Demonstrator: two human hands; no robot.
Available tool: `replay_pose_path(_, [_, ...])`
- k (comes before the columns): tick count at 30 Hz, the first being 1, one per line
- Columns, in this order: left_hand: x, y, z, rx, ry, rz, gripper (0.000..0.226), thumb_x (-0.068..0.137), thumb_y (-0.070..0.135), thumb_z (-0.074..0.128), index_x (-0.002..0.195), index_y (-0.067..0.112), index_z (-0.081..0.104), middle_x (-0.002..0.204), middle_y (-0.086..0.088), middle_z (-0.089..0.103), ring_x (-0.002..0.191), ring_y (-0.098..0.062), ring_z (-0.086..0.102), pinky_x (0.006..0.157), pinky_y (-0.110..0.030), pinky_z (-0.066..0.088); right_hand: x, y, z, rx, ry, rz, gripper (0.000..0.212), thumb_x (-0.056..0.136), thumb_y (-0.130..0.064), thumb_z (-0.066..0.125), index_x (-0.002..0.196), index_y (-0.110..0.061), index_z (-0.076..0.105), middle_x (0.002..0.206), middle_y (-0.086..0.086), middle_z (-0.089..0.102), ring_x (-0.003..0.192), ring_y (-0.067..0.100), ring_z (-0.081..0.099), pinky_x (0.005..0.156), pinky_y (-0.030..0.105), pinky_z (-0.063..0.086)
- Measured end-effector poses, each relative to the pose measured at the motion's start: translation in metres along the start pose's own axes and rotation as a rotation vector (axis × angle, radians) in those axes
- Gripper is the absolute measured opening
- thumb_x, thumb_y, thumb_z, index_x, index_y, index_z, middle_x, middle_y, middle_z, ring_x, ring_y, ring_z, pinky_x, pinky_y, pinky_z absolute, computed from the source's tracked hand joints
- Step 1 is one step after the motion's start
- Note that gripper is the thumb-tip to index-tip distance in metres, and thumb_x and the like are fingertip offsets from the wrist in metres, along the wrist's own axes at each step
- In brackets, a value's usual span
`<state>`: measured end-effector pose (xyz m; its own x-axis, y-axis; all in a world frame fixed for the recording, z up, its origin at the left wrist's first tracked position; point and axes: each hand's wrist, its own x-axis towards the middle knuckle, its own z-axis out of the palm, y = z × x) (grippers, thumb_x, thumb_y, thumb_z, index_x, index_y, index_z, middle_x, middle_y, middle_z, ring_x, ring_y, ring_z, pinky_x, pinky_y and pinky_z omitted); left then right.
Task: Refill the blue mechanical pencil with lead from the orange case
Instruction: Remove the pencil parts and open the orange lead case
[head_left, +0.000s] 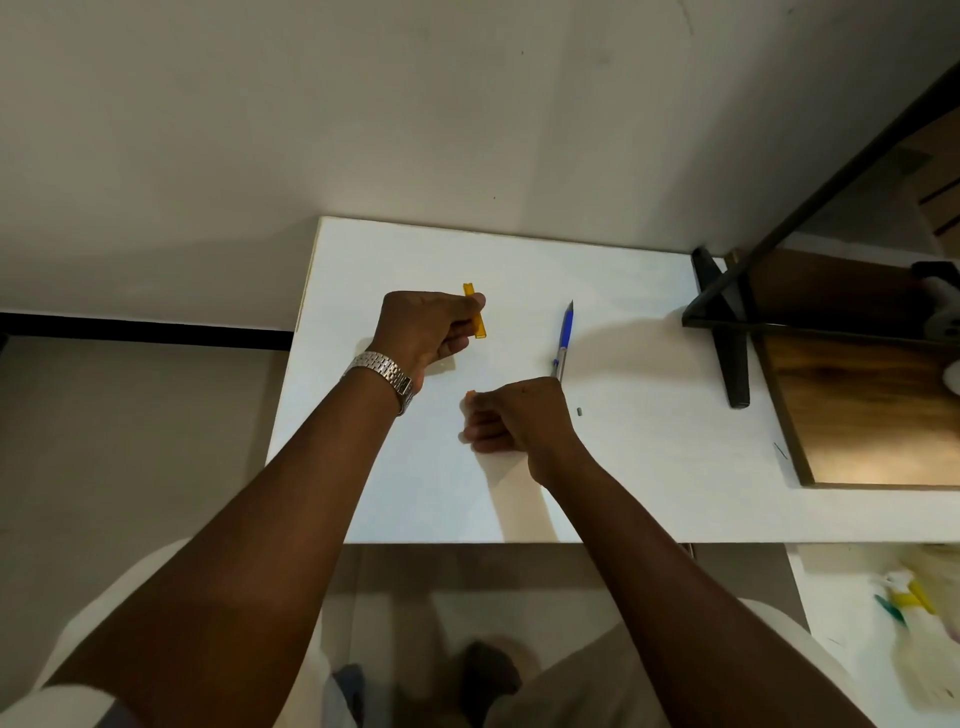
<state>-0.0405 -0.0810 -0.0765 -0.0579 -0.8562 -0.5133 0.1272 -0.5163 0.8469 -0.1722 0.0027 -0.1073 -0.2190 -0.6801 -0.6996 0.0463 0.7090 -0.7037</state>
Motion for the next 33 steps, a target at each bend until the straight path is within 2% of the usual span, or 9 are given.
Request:
replay_pose_path(3, [0.0, -0.001, 0.001, 0.017, -0.006, 0.001, 0.014, 0.082, 0.017, 0.087, 0.088, 0.009, 0.076, 0.086, -0.009, 0.079, 0.071, -0.013, 0.075, 0.062, -0.023, 0.061, 0.001, -0.001, -0.001, -0.002, -0.014, -0.002, 0.021, 0.085, -0.011, 0.087, 0.084, 0.008, 0.077, 0.064, 0.015, 0.076, 0.053, 0.023, 0.077, 0.053, 0.031, 0.065])
replay_pose_path(6, [-0.001, -0.002, 0.004, 0.036, -0.012, 0.003, 0.023, 0.083, 0.017, 0.086, 0.1, 0.003, 0.077, 0.096, -0.014, 0.079, 0.08, -0.019, 0.074, 0.07, -0.027, 0.062, -0.002, -0.006, -0.004, 0.044, 0.03, -0.048, 0.019, 0.087, -0.011, 0.085, 0.076, 0.0, 0.075, 0.066, 0.014, 0.077, 0.053, 0.023, 0.076, 0.058, 0.033, 0.068])
replay_pose_path(8, [-0.002, -0.002, 0.006, 0.059, -0.014, 0.038, 0.021, 0.084, 0.017, 0.085, 0.099, 0.005, 0.078, 0.097, -0.015, 0.079, 0.082, -0.02, 0.074, 0.073, -0.029, 0.063, -0.004, -0.011, -0.008, 0.252, 0.033, -0.141, 0.01, 0.092, -0.004, 0.077, 0.084, 0.001, 0.076, 0.073, 0.017, 0.079, 0.059, 0.026, 0.079, 0.057, 0.033, 0.066])
replay_pose_path(11, [-0.003, -0.002, 0.007, 0.165, -0.059, 0.171, 0.016, 0.085, 0.019, 0.083, 0.097, 0.008, 0.082, 0.095, -0.013, 0.081, 0.08, -0.017, 0.078, 0.07, -0.024, 0.062, -0.005, -0.021, -0.012, 0.566, -0.085, -0.135, 0.016, 0.1, -0.001, 0.06, 0.102, 0.004, 0.075, 0.092, 0.022, 0.081, 0.085, 0.034, 0.083, 0.072, 0.037, 0.068])
replay_pose_path(13, [-0.005, -0.003, 0.008, 0.237, -0.096, 0.256, 0.016, 0.087, 0.019, 0.082, 0.099, 0.008, 0.083, 0.096, -0.013, 0.082, 0.085, -0.02, 0.08, 0.072, -0.028, 0.061, -0.006, -0.025, -0.013, 0.647, -0.173, -0.096, 0.021, 0.102, -0.003, 0.055, 0.108, 0.005, 0.073, 0.103, 0.025, 0.08, 0.097, 0.037, 0.082, 0.084, 0.041, 0.068])
replay_pose_path(15, [-0.005, -0.004, 0.008, 0.271, -0.101, 0.308, 0.015, 0.087, 0.018, 0.081, 0.099, 0.009, 0.083, 0.096, -0.013, 0.082, 0.088, -0.024, 0.08, 0.074, -0.029, 0.06, -0.007, -0.027, -0.014, 0.668, -0.215, -0.085, 0.025, 0.102, -0.002, 0.052, 0.112, 0.006, 0.072, 0.106, 0.025, 0.08, 0.099, 0.037, 0.081, 0.089, 0.043, 0.066])
replay_pose_path(19, [-0.004, -0.004, 0.009, 0.276, -0.089, 0.323, 0.018, 0.087, 0.02, 0.081, 0.102, 0.009, 0.083, 0.097, -0.014, 0.082, 0.09, -0.025, 0.08, 0.075, -0.03, 0.06, -0.006, -0.024, -0.016, 0.666, -0.209, -0.094, 0.022, 0.102, 0.0, 0.052, 0.113, 0.006, 0.07, 0.099, 0.021, 0.082, 0.093, 0.033, 0.083, 0.081, 0.039, 0.068])
replay_pose_path(25, [-0.004, -0.003, 0.01, 0.262, -0.082, 0.312, 0.022, 0.088, 0.02, 0.081, 0.105, 0.007, 0.082, 0.099, -0.014, 0.081, 0.09, -0.025, 0.08, 0.069, -0.023, 0.058, -0.004, -0.021, -0.015, 0.637, -0.192, -0.106, 0.016, 0.102, 0.003, 0.057, 0.106, 0.005, 0.072, 0.096, 0.02, 0.082, 0.088, 0.031, 0.084, 0.073, 0.035, 0.068])
replay_pose_path(33, [-0.004, -0.002, 0.009, 0.223, -0.066, 0.288, 0.014, 0.086, 0.022, 0.083, 0.098, 0.014, 0.083, 0.086, -0.003, 0.081, 0.071, -0.005, 0.078, 0.059, -0.012, 0.057, -0.006, -0.02, -0.015, 0.545, -0.137, -0.137, 0.012, 0.098, 0.004, 0.065, 0.106, 0.007, 0.074, 0.09, 0.018, 0.083, 0.084, 0.031, 0.083, 0.075, 0.036, 0.069])
